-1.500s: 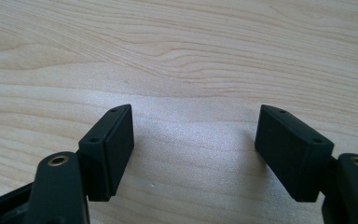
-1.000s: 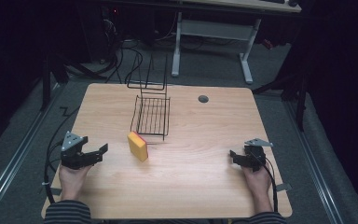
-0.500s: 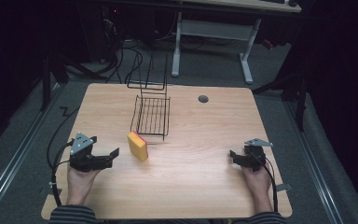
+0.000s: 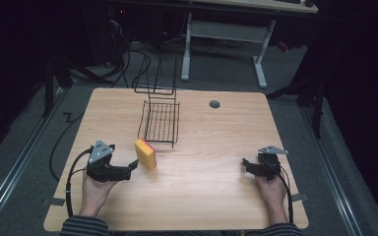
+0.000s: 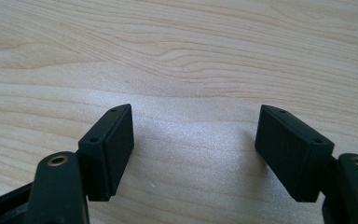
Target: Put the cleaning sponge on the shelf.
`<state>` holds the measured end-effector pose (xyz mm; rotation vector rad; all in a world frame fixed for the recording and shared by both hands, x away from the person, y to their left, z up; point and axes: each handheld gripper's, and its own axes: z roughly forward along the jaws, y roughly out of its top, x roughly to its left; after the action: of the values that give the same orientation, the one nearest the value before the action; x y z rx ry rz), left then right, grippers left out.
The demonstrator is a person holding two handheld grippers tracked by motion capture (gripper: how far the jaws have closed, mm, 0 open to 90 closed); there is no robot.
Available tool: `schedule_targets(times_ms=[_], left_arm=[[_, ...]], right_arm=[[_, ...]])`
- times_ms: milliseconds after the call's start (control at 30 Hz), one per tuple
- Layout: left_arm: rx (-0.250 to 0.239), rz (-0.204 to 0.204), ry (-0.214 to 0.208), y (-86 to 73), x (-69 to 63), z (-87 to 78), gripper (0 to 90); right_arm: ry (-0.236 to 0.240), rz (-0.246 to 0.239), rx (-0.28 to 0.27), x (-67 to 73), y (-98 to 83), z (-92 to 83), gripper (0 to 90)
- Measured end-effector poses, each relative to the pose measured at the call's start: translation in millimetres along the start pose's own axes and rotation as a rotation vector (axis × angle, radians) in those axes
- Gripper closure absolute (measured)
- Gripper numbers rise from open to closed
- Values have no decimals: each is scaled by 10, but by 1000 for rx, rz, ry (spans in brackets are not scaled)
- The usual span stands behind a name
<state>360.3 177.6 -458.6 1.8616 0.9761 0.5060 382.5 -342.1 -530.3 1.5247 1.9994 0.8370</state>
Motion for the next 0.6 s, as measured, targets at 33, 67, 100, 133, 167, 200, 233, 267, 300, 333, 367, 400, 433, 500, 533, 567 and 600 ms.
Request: schedule_targets(times_ms=[33, 67, 100, 133, 167, 200, 233, 267, 300, 333, 367, 400, 433, 500, 533, 567, 600], left_arm=[[6, 8, 1, 6, -16, 17, 0], [11, 15, 2, 11, -31, 35, 0], [16, 24, 8, 17, -44, 51, 0], [22, 30, 9, 21, -56, 71, 0], [30, 36, 2, 24, -65, 93, 0], [35, 37, 1, 26, -73, 114, 0], [41, 44, 0, 29, -77, 132, 0], [49, 47, 1, 31, -81, 148, 0], [51, 48, 2, 34, -86, 164, 0], [51, 46, -3, 35, -89, 176, 0], [50, 44, -5, 36, -93, 190, 0], [50, 44, -5, 36, -93, 190, 0], [54, 46, -4, 36, -96, 206, 0], [66, 50, -2, 32, -99, 238, 0], [74, 51, -5, 27, -98, 270, 0], [77, 49, -7, 24, -96, 286, 0], [82, 50, -9, 23, -90, 300, 0]], right_arm=[[0, 0, 0, 0, 0, 0, 284], [0, 0, 0, 0, 0, 0, 284], [0, 0, 0, 0, 0, 0, 284], [0, -1, 0, 0, 0, 0, 284], [0, -1, 0, 0, 0, 0, 284], [0, -1, 0, 0, 0, 0, 284], [0, 0, 0, 0, 0, 0, 284], [0, 0, 0, 0, 0, 0, 284], [1, 0, 0, 0, 0, 0, 284], [0, 0, 0, 0, 0, 0, 284], [0, 0, 0, 0, 0, 0, 284], [0, 0, 0, 0, 0, 0, 284], [1, 0, 0, 0, 0, 0, 284], [1, -1, 0, 0, 0, 0, 284], [1, -1, 0, 0, 0, 0, 284], [1, 0, 0, 0, 0, 0, 283], [1, 0, 0, 0, 0, 0, 284]])
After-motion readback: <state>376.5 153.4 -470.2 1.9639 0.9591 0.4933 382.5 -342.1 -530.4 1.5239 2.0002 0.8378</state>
